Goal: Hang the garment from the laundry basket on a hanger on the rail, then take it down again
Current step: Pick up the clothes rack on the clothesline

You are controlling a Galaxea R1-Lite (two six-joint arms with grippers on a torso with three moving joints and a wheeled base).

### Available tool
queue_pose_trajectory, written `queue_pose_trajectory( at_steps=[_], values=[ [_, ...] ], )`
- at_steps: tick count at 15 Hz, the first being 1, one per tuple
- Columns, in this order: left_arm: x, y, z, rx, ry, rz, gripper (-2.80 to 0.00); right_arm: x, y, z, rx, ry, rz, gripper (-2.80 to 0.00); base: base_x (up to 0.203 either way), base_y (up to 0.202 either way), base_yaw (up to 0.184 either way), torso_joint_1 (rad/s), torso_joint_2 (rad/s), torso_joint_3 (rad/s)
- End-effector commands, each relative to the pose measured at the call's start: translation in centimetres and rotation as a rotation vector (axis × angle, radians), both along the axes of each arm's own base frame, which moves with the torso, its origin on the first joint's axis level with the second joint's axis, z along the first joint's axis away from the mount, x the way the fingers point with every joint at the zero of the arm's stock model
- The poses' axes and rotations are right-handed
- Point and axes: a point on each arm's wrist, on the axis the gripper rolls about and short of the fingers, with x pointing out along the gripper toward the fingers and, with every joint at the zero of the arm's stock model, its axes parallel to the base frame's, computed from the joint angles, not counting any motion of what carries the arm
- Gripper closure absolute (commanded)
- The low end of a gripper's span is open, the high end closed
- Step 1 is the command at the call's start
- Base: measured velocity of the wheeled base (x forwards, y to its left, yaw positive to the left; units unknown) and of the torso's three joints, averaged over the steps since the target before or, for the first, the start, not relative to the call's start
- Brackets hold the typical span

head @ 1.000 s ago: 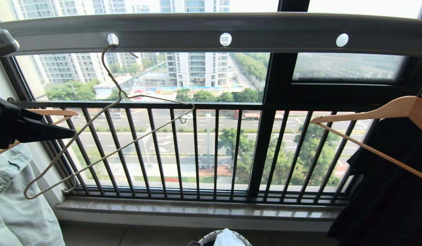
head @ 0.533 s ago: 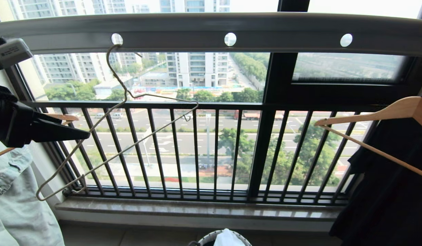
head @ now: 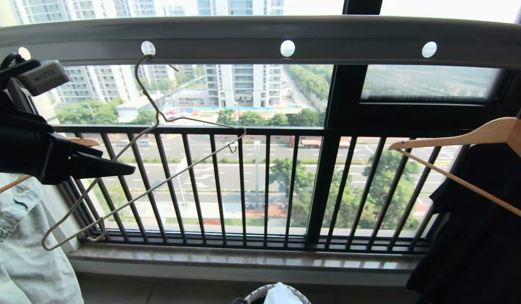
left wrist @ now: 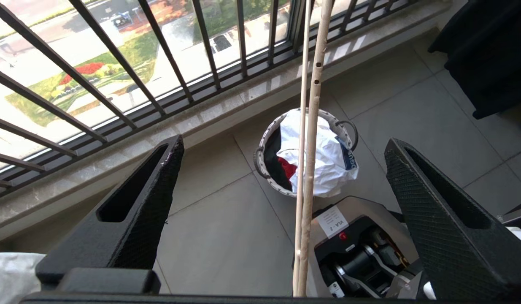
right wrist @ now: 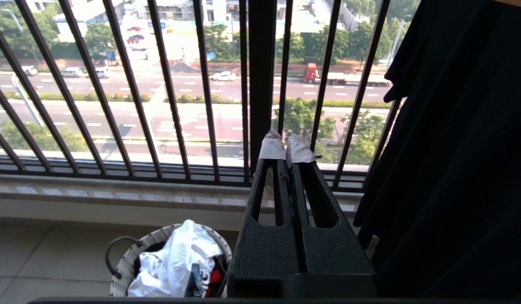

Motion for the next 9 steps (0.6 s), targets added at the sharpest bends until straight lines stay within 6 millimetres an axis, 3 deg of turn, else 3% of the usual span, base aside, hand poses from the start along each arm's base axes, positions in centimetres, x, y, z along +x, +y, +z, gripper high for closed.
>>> queue_pose_trajectory(
  at_steps=[1, 9],
  values=[
    [0.4, -0.7, -0.3, -0.008, -0.012, -0.031, -2.80, 0.0, 0.0, 0.0, 0.000, 0.000, 0.000, 0.00, 0.000, 0.000, 0.000, 0.000, 0.00, 0.000],
    [2.3, -1.3, -2.2, -0.020, -0.077, -0.046, -2.80, 0.0, 0.0, 0.0, 0.000, -0.002, 0.001, 0.00, 0.000, 0.000, 0.000, 0.000, 0.00, 0.000]
  ],
)
